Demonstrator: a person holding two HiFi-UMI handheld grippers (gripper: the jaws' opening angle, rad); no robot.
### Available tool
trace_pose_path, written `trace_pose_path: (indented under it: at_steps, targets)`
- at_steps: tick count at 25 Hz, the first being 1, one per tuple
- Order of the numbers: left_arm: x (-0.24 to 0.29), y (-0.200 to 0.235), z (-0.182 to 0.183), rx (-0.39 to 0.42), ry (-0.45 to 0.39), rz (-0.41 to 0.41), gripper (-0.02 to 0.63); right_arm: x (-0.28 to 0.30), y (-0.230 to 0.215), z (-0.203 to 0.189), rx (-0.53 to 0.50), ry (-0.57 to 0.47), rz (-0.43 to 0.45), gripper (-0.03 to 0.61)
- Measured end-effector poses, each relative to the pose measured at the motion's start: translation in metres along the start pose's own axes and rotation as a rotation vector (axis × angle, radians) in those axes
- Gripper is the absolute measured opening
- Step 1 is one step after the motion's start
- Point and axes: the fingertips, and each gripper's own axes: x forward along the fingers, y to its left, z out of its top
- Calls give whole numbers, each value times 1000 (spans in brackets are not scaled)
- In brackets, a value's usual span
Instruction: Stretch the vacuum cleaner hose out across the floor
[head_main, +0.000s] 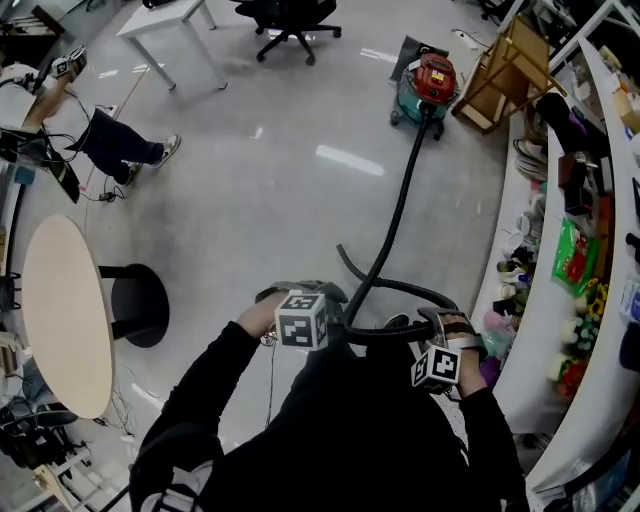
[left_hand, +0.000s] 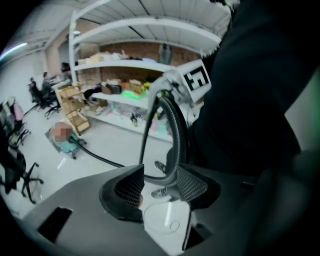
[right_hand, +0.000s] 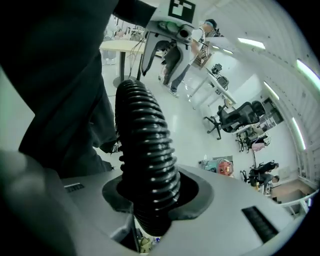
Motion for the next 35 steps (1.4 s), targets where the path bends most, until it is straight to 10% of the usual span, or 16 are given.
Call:
trace_pose_path:
  at_steps: [6,13,15,27,30,35]
  targets:
    - [-33,-11,106,-323,-562,-62,228,-37,-21,18,-92,-67,-186,133]
    - [67,-93,166,-196,-361,-259,336,-94,1,24,-267,-198,-348,131]
    - [79,-116,182,-207,-367,-295,161,-106,11,9,-298,-200,-379,132]
    - [134,-190,226,-154,-280,-136,141,-188,84,-89,-110,-221,-559,206]
    - [126,-192,215,-165,-270,-79,141,-210,84,-109,193,-346,-559,212]
    - [103,-191,187,-257,-325,-18,143,-255,68,-152,1456,-1152,-179,210]
